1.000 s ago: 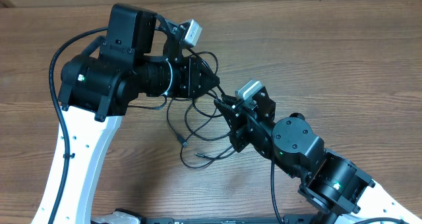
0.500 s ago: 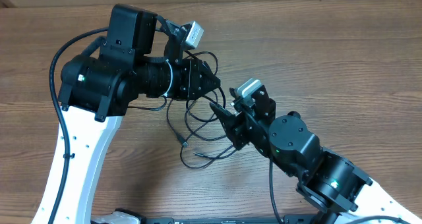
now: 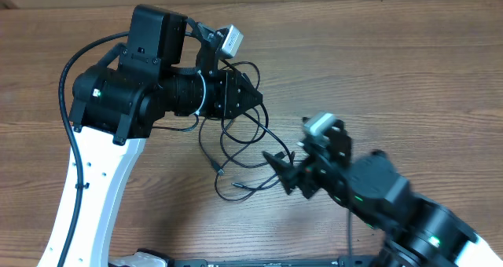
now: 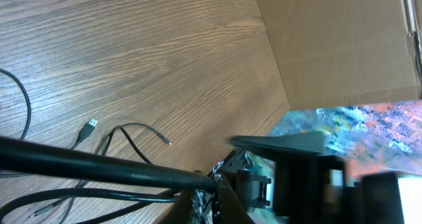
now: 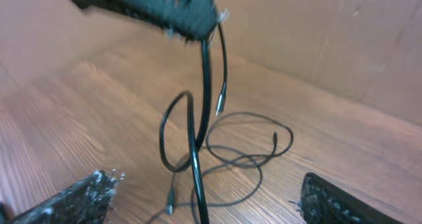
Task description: Untangle cables
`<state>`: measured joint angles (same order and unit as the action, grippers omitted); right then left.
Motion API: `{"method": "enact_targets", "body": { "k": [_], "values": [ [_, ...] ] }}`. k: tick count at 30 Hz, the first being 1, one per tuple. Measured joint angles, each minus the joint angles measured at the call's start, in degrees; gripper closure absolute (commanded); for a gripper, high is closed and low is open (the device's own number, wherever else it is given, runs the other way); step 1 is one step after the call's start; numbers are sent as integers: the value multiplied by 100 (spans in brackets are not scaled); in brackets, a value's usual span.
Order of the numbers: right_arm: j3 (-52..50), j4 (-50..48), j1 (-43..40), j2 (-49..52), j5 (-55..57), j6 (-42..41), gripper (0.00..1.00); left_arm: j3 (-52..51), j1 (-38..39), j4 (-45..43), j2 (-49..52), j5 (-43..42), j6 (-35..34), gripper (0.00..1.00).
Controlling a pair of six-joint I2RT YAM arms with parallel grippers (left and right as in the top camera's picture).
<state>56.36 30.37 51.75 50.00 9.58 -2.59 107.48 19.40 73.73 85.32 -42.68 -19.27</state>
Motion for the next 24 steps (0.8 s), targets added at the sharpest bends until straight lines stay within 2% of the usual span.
{"method": "enact_targets", "body": {
  "k": [5,8,9,10,12,13,18,20,21,24],
  "values": [
    [-2,-455,0,787,-33,140,7,0,0,0,0,-70,0,96],
    [-2,-874,0,1067,-26,181,19,0,0,28,0,-109,0,96],
    [-2,-1036,0,1126,-11,199,29,0,0,55,0,-116,0,96],
    [-2,-1169,0,1161,15,258,44,0,0,83,0,-127,0,96],
    [-2,-1338,0,1167,103,258,80,0,0,138,0,-131,2,96],
    [-2,-1381,0,1167,140,238,95,0,0,151,0,-131,2,96],
    [-2,-1392,0,1167,422,249,96,0,0,149,0,-127,2,95],
    [-2,-1392,0,1165,542,258,96,0,0,149,0,-92,7,90],
    [-2,-1388,4,1161,643,262,96,0,0,149,0,-7,20,84],
    [20,-1362,-2,1086,1023,313,96,0,0,179,0,352,26,46]
  ]
}}
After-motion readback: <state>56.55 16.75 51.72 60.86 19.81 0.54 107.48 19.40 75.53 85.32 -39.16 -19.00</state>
